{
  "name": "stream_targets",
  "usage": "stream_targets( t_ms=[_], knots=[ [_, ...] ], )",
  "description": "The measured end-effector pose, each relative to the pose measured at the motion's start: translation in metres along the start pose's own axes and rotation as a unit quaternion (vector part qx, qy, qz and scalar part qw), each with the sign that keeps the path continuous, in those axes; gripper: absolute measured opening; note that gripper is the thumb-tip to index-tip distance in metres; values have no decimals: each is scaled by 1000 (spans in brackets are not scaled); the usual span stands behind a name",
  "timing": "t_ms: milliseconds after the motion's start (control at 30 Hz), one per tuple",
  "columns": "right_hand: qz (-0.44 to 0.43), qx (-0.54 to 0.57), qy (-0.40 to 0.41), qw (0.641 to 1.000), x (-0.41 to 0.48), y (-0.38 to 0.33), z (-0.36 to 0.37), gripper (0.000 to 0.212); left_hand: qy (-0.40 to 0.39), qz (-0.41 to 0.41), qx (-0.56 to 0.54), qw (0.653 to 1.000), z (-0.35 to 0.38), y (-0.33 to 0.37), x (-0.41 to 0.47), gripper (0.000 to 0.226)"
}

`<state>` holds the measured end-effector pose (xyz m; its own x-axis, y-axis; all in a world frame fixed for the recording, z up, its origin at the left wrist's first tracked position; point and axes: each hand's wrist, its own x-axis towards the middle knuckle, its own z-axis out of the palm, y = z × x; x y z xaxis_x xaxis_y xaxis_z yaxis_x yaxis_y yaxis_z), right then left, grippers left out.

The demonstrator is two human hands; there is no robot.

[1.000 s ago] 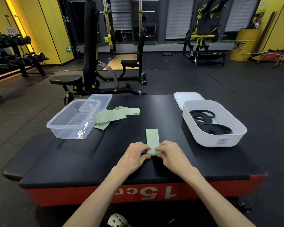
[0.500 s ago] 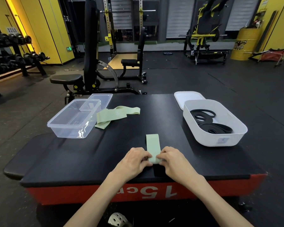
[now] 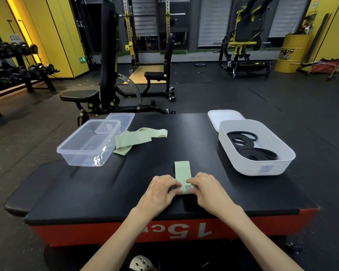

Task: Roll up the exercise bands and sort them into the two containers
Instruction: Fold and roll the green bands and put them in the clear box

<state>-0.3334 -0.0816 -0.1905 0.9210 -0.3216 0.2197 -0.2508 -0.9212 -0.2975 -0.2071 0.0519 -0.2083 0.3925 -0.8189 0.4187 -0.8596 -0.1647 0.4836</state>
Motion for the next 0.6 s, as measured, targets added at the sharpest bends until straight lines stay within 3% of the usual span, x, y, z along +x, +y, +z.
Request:
stream_targets(
  t_ms=[600],
  knots=[
    [5,1,-2,1000,8,-1,1,18,10,32,13,999,4,-4,3,24]
  ],
)
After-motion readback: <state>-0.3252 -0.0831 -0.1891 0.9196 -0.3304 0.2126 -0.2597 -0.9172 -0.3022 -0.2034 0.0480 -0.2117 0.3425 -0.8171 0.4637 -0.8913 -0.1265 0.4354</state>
